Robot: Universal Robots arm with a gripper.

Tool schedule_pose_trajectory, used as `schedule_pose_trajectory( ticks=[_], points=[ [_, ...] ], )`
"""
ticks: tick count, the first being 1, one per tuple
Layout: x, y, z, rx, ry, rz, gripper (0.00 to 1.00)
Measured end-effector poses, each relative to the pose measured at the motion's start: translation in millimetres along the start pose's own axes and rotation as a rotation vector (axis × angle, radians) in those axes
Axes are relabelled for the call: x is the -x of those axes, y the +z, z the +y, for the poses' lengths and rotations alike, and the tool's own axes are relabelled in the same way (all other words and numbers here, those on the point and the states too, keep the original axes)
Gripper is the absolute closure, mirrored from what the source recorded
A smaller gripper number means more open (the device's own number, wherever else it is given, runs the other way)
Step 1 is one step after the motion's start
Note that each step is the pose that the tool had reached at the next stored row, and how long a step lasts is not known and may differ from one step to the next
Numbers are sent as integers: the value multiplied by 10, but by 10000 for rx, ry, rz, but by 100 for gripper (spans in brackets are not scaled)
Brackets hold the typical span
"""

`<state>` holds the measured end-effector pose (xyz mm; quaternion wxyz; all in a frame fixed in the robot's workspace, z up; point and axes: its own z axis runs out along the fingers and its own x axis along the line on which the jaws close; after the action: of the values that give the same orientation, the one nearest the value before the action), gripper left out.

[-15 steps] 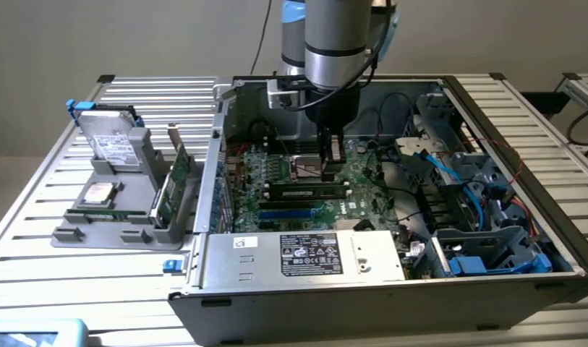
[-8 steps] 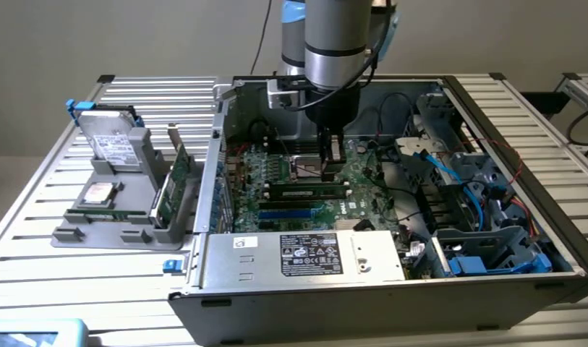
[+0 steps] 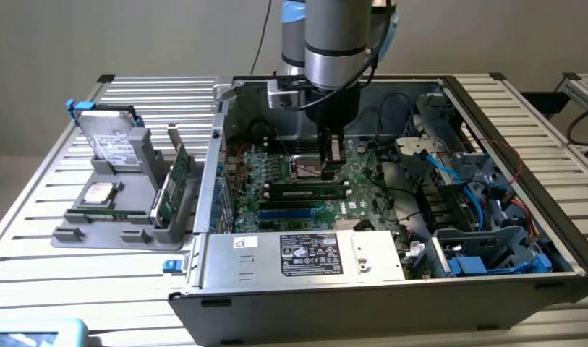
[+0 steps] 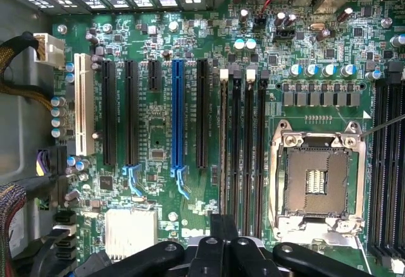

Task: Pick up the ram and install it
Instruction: 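Press down the ram until it locks into place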

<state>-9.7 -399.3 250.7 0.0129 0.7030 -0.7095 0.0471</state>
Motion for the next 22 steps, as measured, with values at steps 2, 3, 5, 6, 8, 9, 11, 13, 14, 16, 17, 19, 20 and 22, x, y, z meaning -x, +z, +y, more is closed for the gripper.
schedule_pose_trajectory(
  ticks=[2, 3, 5, 6, 8, 9, 11, 13, 14, 16, 17, 19, 20, 22],
  points=[
    [-6, 3, -9, 69, -6, -2, 89],
    [-11, 4, -12, 115, -10, -6, 89],
    [-17, 11, -22, 178, -14, -21, 89],
    [-18, 15, -35, 179, -14, -28, 89],
    [-19, 22, -78, 182, -13, -27, 89],
    [-18, 26, -112, 181, -12, -26, 89],
    [-16, 42, -159, 197, -15, -31, 89],
    [-15, 60, -163, 261, -6, -43, 89],
    [-14, 68, -163, 289, 3, -57, 89],
    [-14, 81, -162, 334, 27, -113, 89],
    [-12, 88, -161, 346, 45, -151, 89],
    [-11, 103, -160, 359, 74, -181, 89],
    [-11, 107, -160, 361, 79, -181, 89],
    [-10, 117, -160, 363, 84, -181, 89]
  ],
)
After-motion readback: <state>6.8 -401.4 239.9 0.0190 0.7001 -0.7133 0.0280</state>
